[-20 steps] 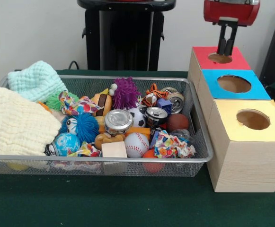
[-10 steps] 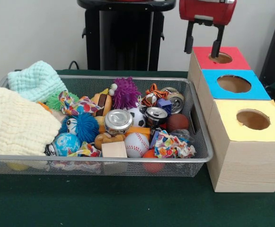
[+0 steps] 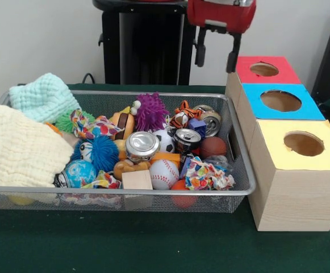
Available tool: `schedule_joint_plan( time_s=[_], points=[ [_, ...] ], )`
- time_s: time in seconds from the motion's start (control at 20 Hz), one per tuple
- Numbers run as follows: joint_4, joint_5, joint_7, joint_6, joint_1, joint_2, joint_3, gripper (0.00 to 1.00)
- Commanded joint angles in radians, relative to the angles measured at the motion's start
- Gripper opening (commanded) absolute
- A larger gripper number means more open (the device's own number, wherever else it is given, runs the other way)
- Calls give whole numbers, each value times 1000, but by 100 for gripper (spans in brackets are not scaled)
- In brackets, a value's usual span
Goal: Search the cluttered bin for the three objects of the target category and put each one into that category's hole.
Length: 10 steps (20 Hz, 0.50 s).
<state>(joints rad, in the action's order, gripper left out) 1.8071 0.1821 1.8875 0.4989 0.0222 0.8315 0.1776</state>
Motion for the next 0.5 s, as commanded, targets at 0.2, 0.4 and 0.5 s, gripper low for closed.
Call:
schedule_joint_plan(
  time_s=[0.2, 0.4, 0.5],
  points=[
    [-53, -39, 57, -94, 102, -100, -91, 100],
    [-102, -41, 50, -72, 120, -131, -90, 100],
    [-139, -48, 52, -55, 116, -159, -78, 100]
  ],
)
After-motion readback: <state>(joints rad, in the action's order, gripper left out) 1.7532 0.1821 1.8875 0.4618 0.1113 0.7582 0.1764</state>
